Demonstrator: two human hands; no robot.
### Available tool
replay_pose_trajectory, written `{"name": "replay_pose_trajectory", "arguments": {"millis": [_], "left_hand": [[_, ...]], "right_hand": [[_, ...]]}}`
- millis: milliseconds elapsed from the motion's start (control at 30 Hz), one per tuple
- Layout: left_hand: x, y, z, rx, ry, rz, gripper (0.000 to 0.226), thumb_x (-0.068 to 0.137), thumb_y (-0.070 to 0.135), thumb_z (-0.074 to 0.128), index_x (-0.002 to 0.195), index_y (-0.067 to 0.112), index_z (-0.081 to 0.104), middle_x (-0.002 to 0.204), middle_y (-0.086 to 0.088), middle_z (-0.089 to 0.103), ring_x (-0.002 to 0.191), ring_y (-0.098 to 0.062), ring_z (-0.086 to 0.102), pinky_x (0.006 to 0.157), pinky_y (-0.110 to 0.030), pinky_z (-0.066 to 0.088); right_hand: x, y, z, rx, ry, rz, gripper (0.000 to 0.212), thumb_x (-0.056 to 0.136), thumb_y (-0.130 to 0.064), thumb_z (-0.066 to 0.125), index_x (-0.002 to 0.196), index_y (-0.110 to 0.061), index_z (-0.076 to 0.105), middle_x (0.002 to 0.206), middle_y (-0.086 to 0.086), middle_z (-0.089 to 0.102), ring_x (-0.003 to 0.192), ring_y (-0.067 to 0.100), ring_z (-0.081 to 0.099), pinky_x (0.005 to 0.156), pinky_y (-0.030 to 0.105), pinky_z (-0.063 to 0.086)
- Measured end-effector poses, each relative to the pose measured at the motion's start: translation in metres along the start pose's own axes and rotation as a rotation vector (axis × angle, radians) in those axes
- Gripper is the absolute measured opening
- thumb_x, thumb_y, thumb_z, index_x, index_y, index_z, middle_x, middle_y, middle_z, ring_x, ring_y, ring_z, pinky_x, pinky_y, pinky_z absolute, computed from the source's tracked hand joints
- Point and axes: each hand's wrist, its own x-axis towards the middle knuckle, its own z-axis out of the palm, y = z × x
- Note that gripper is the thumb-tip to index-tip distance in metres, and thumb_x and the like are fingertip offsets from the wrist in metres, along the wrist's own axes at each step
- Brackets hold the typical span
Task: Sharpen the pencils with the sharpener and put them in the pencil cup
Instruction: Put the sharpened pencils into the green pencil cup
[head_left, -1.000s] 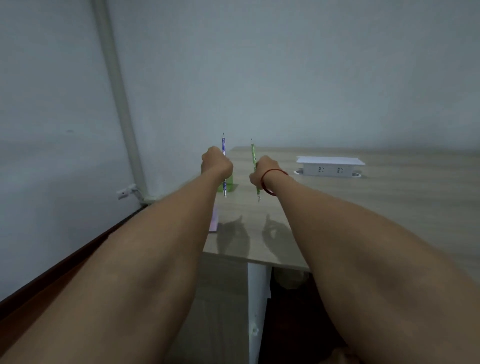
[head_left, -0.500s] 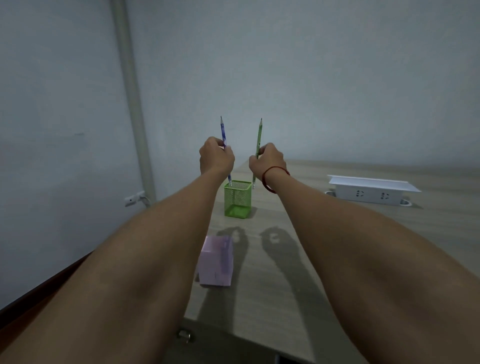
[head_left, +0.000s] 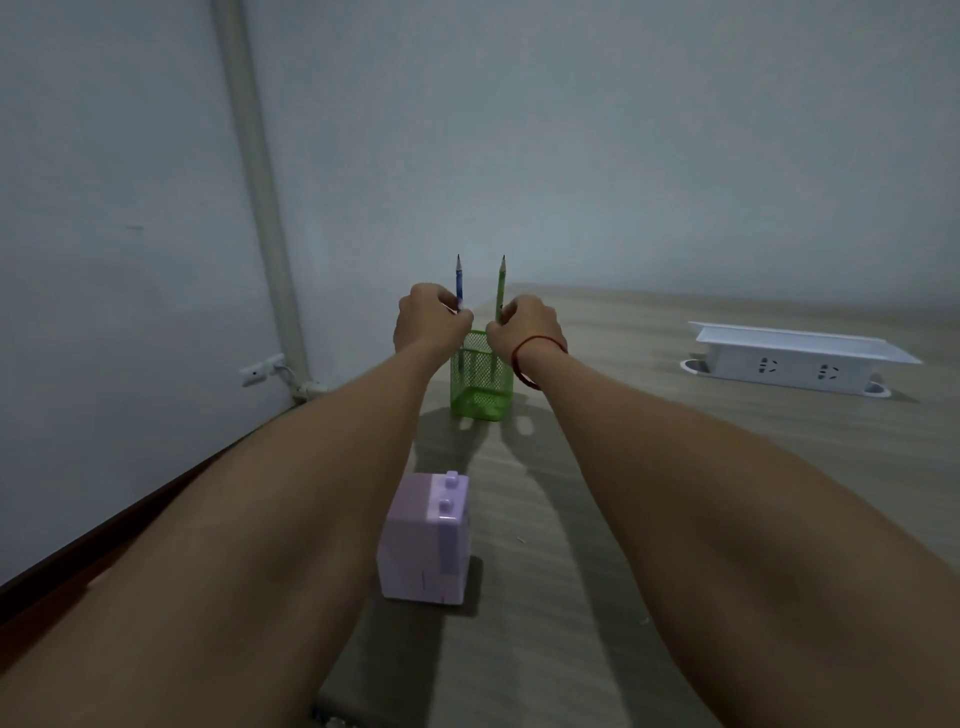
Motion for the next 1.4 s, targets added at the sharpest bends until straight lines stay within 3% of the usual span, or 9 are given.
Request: {"name": "replay_pose_trajectory", "arguments": {"millis": [433,533,633,700,767,833,900,1200,1400], "left_hand": [[-0.007,-0.012,-0.008,0.134,-0.123,-0.171,0.034,0.074,0.027,0.070,0.098,0.003,0.067,0.098,-0.014,0.069,0.084,-0.028,0.067,0.069,-0.033,0.055],[-0.016,-0.002,-0.019,0.168,-0.146,-0.209,0.044,0.076,0.028,0.072,0.107,-0.001,0.061,0.110,-0.019,0.064,0.099,-0.033,0.065,0.065,-0.034,0.049],[-0.034,0.010,-0.031,0.238,-0.190,-0.203,0.043,0.081,0.030,0.069,0.108,0.000,0.054,0.113,-0.016,0.059,0.103,-0.033,0.062,0.071,-0.035,0.049],[-0.048,0.023,-0.040,0.291,-0.218,-0.156,0.040,0.085,0.030,0.064,0.109,0.000,0.055,0.113,-0.018,0.060,0.102,-0.033,0.062,0.073,-0.035,0.049],[-0.067,0.040,-0.049,0.350,-0.248,-0.098,0.042,0.087,0.030,0.058,0.113,-0.003,0.056,0.116,-0.021,0.061,0.104,-0.034,0.062,0.082,-0.040,0.052],[-0.090,0.060,-0.056,0.407,-0.280,-0.044,0.044,0.089,0.034,0.054,0.118,0.000,0.052,0.121,-0.020,0.058,0.107,-0.034,0.059,0.088,-0.041,0.050],[-0.116,0.079,-0.061,0.471,-0.321,0.000,0.049,0.092,0.041,0.050,0.123,0.003,0.047,0.126,-0.016,0.053,0.113,-0.033,0.055,0.093,-0.040,0.048],[-0.214,0.136,-0.038,0.598,-0.501,0.141,0.067,0.091,0.054,0.043,0.139,0.006,0.040,0.145,-0.012,0.042,0.132,-0.032,0.042,0.108,-0.042,0.038],[-0.262,0.146,0.005,0.604,-0.602,0.132,0.069,0.092,0.054,0.044,0.138,0.003,0.038,0.143,-0.015,0.044,0.129,-0.033,0.044,0.102,-0.039,0.041]], "right_hand": [[-0.006,0.002,0.003,-0.113,-0.089,0.046,0.024,0.083,-0.025,0.064,0.100,-0.009,0.064,0.101,0.009,0.063,0.083,0.027,0.054,0.073,0.032,0.046],[-0.012,-0.004,-0.008,-0.129,-0.092,0.042,0.014,0.082,-0.022,0.064,0.079,-0.011,0.055,0.090,0.006,0.055,0.080,0.027,0.051,0.069,0.031,0.044],[-0.026,-0.010,-0.028,-0.139,-0.099,0.046,0.032,0.084,-0.020,0.061,0.062,-0.014,0.037,0.073,0.003,0.046,0.078,0.027,0.047,0.068,0.029,0.039],[-0.043,-0.015,-0.048,-0.181,-0.115,0.025,0.028,0.087,-0.020,0.057,0.066,-0.013,0.040,0.077,0.005,0.049,0.081,0.028,0.046,0.070,0.032,0.040],[-0.065,-0.018,-0.072,-0.273,-0.160,-0.012,0.012,0.091,-0.022,0.052,0.093,-0.010,0.055,0.108,0.013,0.058,0.094,0.031,0.053,0.085,0.036,0.046],[-0.089,-0.016,-0.097,-0.376,-0.191,-0.028,0.038,0.096,-0.024,0.046,0.130,-0.008,0.049,0.136,0.014,0.050,0.119,0.032,0.052,0.103,0.040,0.041],[-0.112,-0.007,-0.122,-0.445,-0.203,-0.036,0.047,0.098,-0.027,0.042,0.140,-0.008,0.041,0.144,0.014,0.043,0.130,0.032,0.045,0.109,0.042,0.036],[-0.193,0.054,-0.215,-0.583,-0.197,0.061,0.047,0.098,-0.029,0.040,0.139,-0.008,0.043,0.143,0.014,0.046,0.129,0.032,0.046,0.107,0.040,0.040],[-0.216,0.103,-0.240,-0.631,-0.179,0.103,0.035,0.094,-0.013,0.042,0.126,-0.007,0.054,0.129,0.016,0.056,0.116,0.033,0.055,0.097,0.040,0.047]]}}
